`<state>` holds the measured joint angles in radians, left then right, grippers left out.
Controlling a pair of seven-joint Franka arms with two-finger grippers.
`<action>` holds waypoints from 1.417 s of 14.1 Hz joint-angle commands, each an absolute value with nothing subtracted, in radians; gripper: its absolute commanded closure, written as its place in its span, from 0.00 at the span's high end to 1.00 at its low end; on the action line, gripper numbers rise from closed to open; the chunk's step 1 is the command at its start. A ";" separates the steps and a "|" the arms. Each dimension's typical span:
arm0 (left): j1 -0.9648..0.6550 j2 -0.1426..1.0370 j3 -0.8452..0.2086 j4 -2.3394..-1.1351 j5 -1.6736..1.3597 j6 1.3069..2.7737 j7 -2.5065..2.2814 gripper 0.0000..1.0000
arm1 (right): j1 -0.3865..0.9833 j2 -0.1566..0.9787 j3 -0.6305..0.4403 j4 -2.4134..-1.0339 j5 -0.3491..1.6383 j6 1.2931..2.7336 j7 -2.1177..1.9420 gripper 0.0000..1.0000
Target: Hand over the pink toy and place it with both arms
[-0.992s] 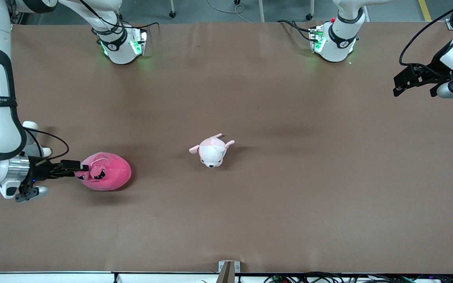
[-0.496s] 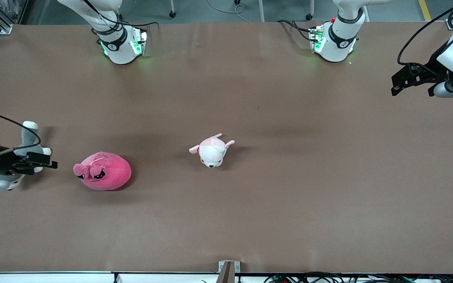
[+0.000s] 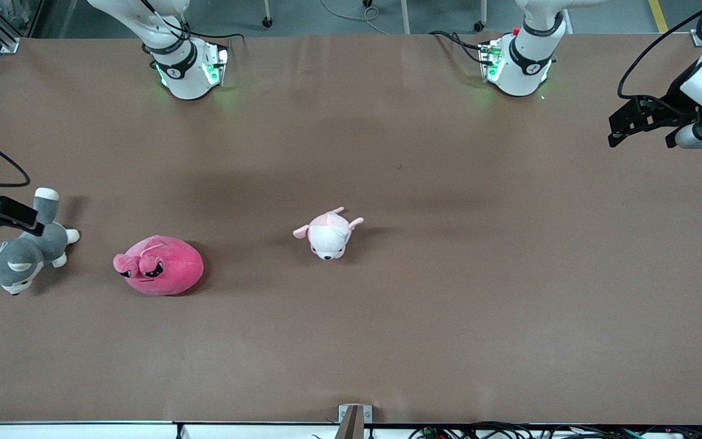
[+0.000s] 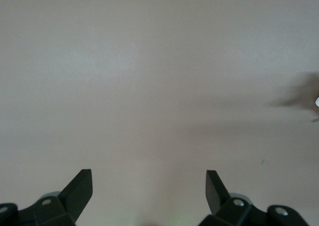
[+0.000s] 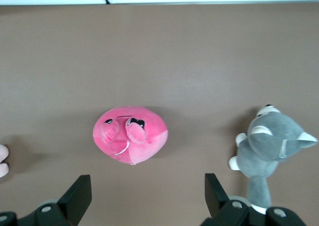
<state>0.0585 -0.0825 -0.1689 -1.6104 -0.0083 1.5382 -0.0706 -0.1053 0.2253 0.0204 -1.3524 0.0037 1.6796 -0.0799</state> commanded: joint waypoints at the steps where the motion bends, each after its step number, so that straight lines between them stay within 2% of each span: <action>1: 0.069 -0.101 -0.172 -1.612 -0.009 1.520 -0.051 1.00 | -0.114 0.204 0.020 -1.345 -0.025 1.642 -0.060 1.00; 4: 0.069 -0.098 -0.172 -1.608 -0.009 1.522 -0.051 1.00 | -0.094 0.158 -0.011 -1.345 -0.023 1.601 -0.048 1.00; 12: 0.067 -0.089 -0.173 -1.603 -0.009 1.532 -0.051 1.00 | -0.025 0.008 -0.074 -1.523 -0.018 1.657 -0.028 1.00; 15: 0.067 -0.087 -0.173 -1.603 -0.009 1.534 -0.051 1.00 | -0.028 -0.011 -0.072 -1.539 -0.018 1.637 -0.031 1.00; 20: 0.064 -0.100 -0.175 -1.614 -0.008 1.523 -0.052 1.00 | -0.025 -0.153 -0.066 -1.730 -0.020 1.693 -0.032 1.00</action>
